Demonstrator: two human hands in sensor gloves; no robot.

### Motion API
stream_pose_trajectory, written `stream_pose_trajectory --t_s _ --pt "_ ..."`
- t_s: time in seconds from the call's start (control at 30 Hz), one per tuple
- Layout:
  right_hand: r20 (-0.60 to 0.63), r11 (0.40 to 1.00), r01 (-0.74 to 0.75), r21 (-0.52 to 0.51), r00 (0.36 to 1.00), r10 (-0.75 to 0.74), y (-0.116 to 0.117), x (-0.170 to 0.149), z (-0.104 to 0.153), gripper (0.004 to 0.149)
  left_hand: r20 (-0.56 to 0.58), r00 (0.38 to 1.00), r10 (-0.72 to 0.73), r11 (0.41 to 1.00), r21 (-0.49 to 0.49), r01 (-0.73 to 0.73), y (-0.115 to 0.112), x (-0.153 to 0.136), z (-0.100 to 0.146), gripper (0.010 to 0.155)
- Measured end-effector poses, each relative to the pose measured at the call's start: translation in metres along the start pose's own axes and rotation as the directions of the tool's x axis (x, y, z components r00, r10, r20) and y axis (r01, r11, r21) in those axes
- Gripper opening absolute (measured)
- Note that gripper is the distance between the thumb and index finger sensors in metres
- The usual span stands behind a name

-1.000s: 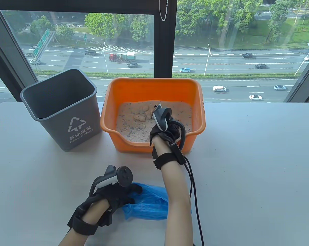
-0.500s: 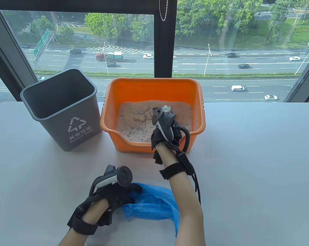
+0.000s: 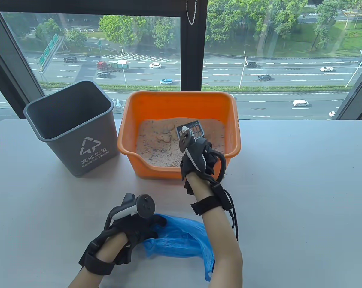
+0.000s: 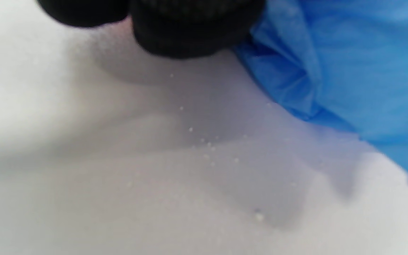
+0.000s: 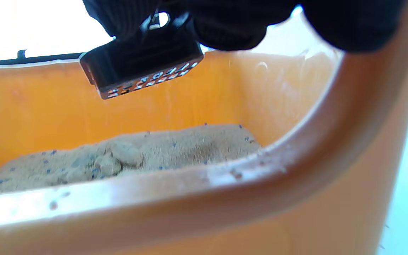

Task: Scoop cat litter

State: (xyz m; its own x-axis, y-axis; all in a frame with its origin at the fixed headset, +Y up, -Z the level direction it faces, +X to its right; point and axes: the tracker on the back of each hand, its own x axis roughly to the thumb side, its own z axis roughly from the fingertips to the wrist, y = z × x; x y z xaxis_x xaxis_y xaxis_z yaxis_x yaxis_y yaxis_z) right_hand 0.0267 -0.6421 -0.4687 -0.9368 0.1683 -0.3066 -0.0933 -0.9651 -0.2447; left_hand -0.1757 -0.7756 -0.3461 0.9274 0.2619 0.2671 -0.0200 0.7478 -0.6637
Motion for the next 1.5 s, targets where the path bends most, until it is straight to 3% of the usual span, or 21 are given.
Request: stream_pose_trajectory --t_s 0.07,0.1,0.17,0.27,0.43,0.63,0.87,1.1,1.27,1.5 --pt "0.016 0.992 0.011 0.126 1.000 -0.013 -0.001 0.000 -0.001 0.059 0.000 1.000 0.000 1.000 0.000 0.000 0.000 0.000 0.000 0.062" --pt "0.012 0.991 0.017 0.132 1.000 -0.018 -0.002 0.000 0.001 0.058 0.000 1.000 0.000 1.000 -0.001 0.000 0.000 0.000 0.000 0.061" --pt "0.016 1.000 0.006 0.026 1.000 -0.007 -0.004 0.000 0.003 0.058 0.004 1.000 0.022 1.000 -0.007 -0.022 0.000 -0.003 -0.002 0.061" --pt "-0.001 0.997 0.025 0.076 1.000 -0.025 -0.009 -0.001 0.005 0.059 0.022 0.996 0.082 0.996 -0.024 -0.081 -0.001 -0.010 -0.005 0.061" --pt "0.067 0.998 0.027 0.053 0.997 -0.030 -0.028 -0.006 0.020 0.058 0.021 0.997 0.078 0.997 -0.025 -0.078 -0.001 -0.010 -0.005 0.061" --pt "0.176 0.997 0.057 0.052 0.982 -0.065 -0.060 -0.023 0.057 0.058 0.017 0.997 0.073 0.997 -0.021 -0.072 -0.001 -0.009 -0.005 0.062" --pt "0.287 0.988 0.026 0.152 0.956 -0.069 -0.082 -0.064 0.118 0.058 0.015 0.997 0.075 0.997 -0.022 -0.074 -0.002 -0.009 -0.005 0.063" --pt "0.328 0.900 0.026 0.435 0.926 -0.185 -0.071 -0.100 0.160 0.058 0.015 0.997 0.075 0.997 -0.024 -0.075 -0.002 -0.009 -0.005 0.063" --pt "0.413 0.868 -0.042 0.494 0.890 -0.192 -0.058 -0.109 0.186 0.058 0.011 0.997 0.074 0.997 -0.025 -0.074 -0.002 -0.009 -0.005 0.064" --pt "0.529 0.790 -0.236 0.567 0.839 -0.129 -0.030 -0.093 0.209 0.058 0.007 0.997 0.073 0.997 -0.033 -0.073 -0.004 -0.008 -0.005 0.067"
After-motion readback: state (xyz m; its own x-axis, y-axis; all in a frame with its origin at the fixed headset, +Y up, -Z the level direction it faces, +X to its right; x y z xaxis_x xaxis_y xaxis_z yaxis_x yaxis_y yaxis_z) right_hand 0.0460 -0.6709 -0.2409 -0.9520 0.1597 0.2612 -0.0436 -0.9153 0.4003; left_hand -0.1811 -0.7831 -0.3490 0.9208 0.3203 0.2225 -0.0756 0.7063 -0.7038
